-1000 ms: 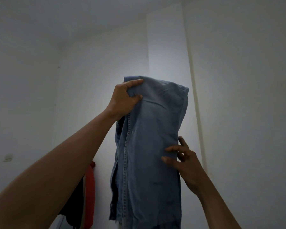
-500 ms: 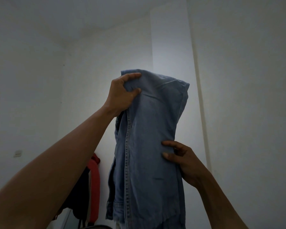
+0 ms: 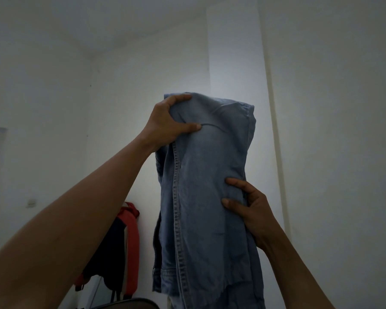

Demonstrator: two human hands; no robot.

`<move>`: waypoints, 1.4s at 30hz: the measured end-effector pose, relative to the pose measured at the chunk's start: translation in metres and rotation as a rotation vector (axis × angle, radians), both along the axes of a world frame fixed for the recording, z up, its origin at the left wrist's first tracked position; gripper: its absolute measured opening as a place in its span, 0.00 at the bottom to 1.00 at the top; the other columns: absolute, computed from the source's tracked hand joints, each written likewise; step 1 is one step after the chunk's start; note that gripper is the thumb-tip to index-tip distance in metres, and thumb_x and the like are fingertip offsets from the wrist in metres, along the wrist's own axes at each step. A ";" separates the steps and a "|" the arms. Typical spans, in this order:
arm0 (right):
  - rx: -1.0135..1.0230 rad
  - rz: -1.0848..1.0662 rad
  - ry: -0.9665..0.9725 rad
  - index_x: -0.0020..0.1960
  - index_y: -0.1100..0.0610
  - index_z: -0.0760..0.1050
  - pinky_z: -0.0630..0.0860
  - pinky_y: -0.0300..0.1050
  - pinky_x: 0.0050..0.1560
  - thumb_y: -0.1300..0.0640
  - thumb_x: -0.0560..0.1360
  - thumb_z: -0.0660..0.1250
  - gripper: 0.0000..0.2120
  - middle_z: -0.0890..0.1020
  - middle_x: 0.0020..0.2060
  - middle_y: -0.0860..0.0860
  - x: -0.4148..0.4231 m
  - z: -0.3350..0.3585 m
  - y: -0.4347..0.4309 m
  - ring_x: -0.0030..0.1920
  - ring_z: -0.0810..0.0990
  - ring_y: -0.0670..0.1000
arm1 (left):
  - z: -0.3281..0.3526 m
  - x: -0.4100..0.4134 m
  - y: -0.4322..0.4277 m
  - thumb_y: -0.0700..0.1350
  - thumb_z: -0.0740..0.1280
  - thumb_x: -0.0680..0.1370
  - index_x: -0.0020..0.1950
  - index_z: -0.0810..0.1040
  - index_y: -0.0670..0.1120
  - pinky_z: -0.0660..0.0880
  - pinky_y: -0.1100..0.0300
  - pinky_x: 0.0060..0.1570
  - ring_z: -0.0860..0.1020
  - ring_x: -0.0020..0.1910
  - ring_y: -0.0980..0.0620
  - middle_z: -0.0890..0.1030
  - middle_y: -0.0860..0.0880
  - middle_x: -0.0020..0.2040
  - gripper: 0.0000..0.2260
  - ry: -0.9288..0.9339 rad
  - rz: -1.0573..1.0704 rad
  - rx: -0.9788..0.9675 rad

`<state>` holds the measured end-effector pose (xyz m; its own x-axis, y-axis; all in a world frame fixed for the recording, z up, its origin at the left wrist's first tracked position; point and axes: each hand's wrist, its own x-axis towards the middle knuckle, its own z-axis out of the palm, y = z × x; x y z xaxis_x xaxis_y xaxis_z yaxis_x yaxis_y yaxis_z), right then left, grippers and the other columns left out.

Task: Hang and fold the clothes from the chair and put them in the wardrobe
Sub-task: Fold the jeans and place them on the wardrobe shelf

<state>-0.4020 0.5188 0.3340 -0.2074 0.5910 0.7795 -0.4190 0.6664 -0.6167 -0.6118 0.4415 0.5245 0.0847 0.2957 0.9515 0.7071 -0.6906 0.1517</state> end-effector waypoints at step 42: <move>-0.107 0.050 0.016 0.61 0.52 0.80 0.82 0.38 0.44 0.67 0.74 0.71 0.18 0.82 0.59 0.52 -0.014 0.035 0.010 0.51 0.85 0.47 | -0.214 -0.032 -0.001 0.71 0.68 0.68 0.75 0.60 0.69 0.62 0.50 0.75 0.58 0.75 0.65 0.59 0.65 0.76 0.37 -0.101 -0.049 -0.432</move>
